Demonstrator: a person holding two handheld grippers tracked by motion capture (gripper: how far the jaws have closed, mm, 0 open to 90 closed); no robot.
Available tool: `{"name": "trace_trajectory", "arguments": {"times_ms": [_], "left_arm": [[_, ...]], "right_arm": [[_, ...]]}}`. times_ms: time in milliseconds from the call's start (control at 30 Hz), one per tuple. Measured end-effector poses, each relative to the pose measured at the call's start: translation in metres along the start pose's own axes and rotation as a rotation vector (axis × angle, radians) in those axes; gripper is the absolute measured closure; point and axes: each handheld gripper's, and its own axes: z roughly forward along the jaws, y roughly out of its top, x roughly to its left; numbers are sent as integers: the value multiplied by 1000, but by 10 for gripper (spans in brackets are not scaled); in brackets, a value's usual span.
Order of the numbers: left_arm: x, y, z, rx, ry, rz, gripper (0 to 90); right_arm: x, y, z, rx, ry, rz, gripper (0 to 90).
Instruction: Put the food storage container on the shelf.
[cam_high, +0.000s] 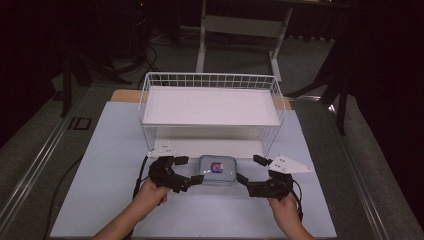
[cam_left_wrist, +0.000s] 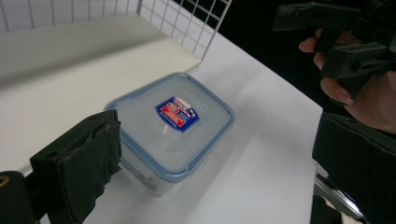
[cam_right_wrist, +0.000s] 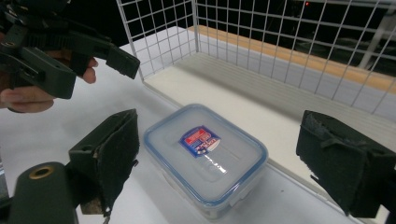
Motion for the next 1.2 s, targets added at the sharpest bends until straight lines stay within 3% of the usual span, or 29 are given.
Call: {"name": "trace_trajectory", "arguments": {"times_ms": [167, 233, 300, 367, 433, 533, 600, 667, 733, 800, 833, 933, 1000, 1200], "left_arm": [[2, 5, 7, 29, 8, 17, 23], [4, 6, 10, 27, 9, 19, 23], [6, 6, 12, 19, 15, 18, 23], [8, 6, 15, 10, 9, 22, 23], [10, 6, 17, 4, 15, 22, 23], [14, 6, 22, 10, 15, 10, 23], [17, 5, 25, 23, 31, -3, 23], [19, 4, 29, 42, 37, -18, 23], [22, 3, 33, 55, 46, -42, 24], [25, 2, 36, 67, 44, -63, 24], [26, 1, 37, 70, 45, -76, 24], [29, -1, 40, 79, 46, -103, 24], [31, -2, 42, 94, 54, -116, 24], [39, -7, 46, 119, 67, -180, 24]], "right_arm": [[-4, -5, 9, 23, -4, 15, 150], [-4, -6, 12, 37, -33, 3, 151], [-6, -8, 16, 64, -32, 0, 153], [-9, -10, 19, 112, -32, 38, 171], [-11, -13, 20, 120, -34, 71, 241], [-13, -15, 23, 131, -7, 74, 216], [-13, -16, 26, 148, -36, 62, 198], [-15, -17, 30, 176, -49, 94, 148], [-19, -19, 35, 199, -32, 144, 128], [-21, -20, 38, 183, -56, 189, 117], [-23, -21, 40, 190, -26, 216, 113], [-27, -24, 47, 213, -22, 286, 115], [-29, -27, 51, 224, -31, 315, 116], [-33, -32, 64, 265, 6, 396, 117]]}}
